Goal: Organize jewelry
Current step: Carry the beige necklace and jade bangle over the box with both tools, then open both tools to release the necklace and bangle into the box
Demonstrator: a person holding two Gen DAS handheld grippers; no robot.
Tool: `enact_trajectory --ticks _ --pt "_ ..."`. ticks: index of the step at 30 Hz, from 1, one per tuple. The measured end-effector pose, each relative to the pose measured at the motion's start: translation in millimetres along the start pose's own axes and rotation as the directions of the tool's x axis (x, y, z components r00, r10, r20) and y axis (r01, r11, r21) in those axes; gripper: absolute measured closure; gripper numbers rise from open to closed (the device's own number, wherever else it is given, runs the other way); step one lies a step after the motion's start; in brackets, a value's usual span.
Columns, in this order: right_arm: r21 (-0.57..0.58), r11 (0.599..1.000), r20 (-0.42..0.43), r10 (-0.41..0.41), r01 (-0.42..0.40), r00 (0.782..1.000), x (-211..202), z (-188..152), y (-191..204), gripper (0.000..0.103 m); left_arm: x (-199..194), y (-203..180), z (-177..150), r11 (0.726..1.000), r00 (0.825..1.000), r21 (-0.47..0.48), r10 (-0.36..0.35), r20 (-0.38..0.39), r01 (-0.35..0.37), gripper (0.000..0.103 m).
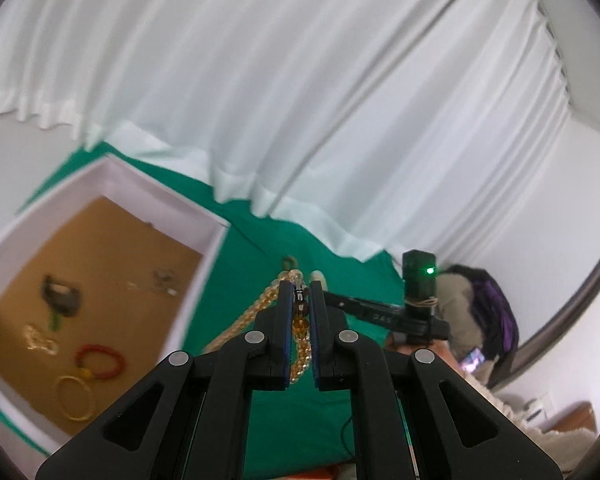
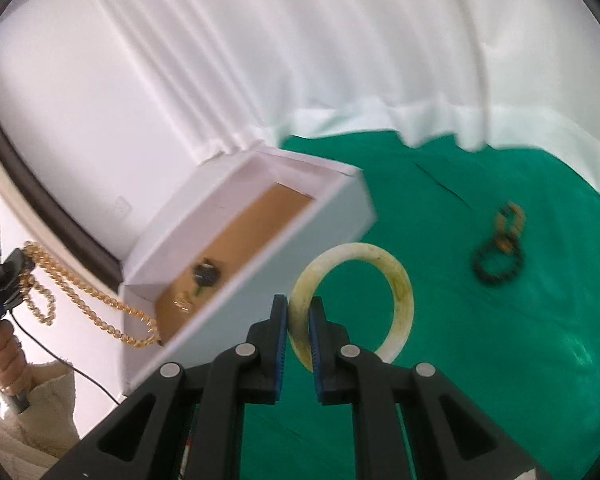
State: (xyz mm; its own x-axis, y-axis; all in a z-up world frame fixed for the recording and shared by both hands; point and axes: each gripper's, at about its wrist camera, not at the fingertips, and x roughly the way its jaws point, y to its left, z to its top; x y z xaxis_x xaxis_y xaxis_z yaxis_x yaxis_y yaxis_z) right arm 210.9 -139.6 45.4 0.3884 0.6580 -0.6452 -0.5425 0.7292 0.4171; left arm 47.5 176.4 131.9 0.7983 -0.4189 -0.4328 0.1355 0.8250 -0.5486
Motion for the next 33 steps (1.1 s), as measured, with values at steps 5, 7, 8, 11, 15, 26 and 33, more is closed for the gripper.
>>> enact_trajectory --ticks 5,7,8,11,15,26,33 --pt "-0.091 0.993 -0.004 0.073 -0.073 0.997 31 30 59 0.092 -27 32 14 0.997 0.996 -0.031 0.072 0.046 -0.070 0.098" --pt "-0.126 0.987 -0.016 0.096 -0.097 0.995 46 39 80 0.092 -34 48 20 0.993 0.993 -0.043 0.109 0.054 -0.107 0.098" --pt "-0.148 0.983 -0.028 0.108 -0.111 0.994 57 43 91 0.092 -35 56 22 0.991 0.991 -0.047 0.126 0.055 -0.123 0.098" --pt "-0.199 0.970 -0.074 0.124 -0.137 0.989 89 50 120 0.092 -36 83 30 0.980 0.980 -0.061 0.191 0.053 -0.188 0.098" --pt "-0.268 0.954 -0.150 0.100 -0.137 0.984 134 50 147 0.092 -24 127 41 0.957 0.959 -0.082 0.281 0.038 -0.277 0.098" --pt "-0.429 0.903 -0.385 -0.145 -0.037 0.912 256 20 161 0.092 41 235 47 0.909 0.917 -0.124 0.388 -0.092 -0.397 0.098" --pt "-0.504 0.862 -0.444 -0.312 0.054 0.840 303 2 162 0.091 92 259 50 0.907 0.908 -0.111 0.389 -0.153 -0.407 0.098"
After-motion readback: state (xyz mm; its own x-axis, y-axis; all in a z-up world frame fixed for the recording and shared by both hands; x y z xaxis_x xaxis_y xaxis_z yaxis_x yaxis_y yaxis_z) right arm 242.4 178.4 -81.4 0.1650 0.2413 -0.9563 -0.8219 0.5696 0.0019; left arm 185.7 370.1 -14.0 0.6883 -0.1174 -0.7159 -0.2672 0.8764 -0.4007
